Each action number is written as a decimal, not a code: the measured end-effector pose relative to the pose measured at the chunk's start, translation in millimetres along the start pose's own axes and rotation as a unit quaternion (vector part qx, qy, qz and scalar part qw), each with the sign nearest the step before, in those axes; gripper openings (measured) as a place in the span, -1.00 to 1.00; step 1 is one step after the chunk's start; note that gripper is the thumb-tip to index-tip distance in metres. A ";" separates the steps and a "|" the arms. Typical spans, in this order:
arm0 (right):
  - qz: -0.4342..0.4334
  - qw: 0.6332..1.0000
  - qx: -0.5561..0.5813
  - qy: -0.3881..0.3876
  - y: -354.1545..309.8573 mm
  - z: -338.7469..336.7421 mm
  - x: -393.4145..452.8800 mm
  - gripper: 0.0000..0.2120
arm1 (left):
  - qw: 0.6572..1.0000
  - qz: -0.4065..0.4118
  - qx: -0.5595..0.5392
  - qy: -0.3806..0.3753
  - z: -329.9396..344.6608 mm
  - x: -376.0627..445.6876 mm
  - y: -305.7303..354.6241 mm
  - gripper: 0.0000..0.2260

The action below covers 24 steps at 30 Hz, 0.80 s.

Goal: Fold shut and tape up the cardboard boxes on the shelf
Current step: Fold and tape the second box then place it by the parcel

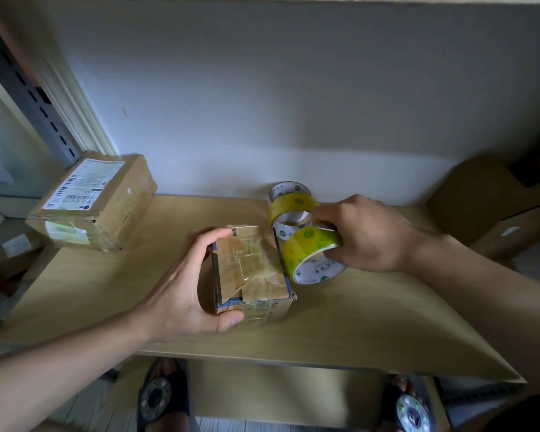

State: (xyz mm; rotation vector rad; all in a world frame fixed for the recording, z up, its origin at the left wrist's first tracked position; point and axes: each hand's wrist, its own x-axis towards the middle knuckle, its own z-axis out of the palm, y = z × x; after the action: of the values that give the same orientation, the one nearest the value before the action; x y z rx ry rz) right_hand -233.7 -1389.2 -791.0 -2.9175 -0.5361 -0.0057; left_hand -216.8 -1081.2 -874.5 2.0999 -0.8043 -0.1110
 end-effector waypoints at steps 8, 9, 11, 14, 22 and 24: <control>-0.010 0.992 0.068 0.102 -3.7 -7.8 8.3 -0.74 | 0.998 0.004 0.053 -0.022 0.8 2.6 3.6 -0.05; -0.013 0.993 0.064 0.101 -3.1 -7.6 9.3 -0.74 | 0.998 0.019 0.060 -0.001 0.2 4.1 7.2 -0.16; -0.019 0.993 0.057 0.099 -2.6 -8.2 10.1 -0.71 | 0.992 0.063 0.073 0.077 -3.2 10.6 20.4 -0.38; -0.019 0.994 0.052 0.095 -0.6 -8.2 9.7 -0.73 | 0.977 0.125 0.098 0.143 -13.2 33.6 45.8 -0.57; 0.004 0.993 0.102 0.059 -0.4 -12.1 3.1 -0.55 | 0.998 0.055 -0.023 -0.018 0.2 87.7 81.2 -0.65; 0.021 0.991 0.127 0.038 0.1 -16.4 0.1 -0.41 | 0.995 0.068 -0.072 0.002 6.0 92.3 86.5 -0.66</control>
State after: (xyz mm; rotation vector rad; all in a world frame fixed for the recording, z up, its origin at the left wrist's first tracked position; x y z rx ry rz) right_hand -233.1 -1392.1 -774.9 -2.6675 -0.4282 -0.0385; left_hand -189.8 -1175.5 -794.4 1.9034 -0.9080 -0.0896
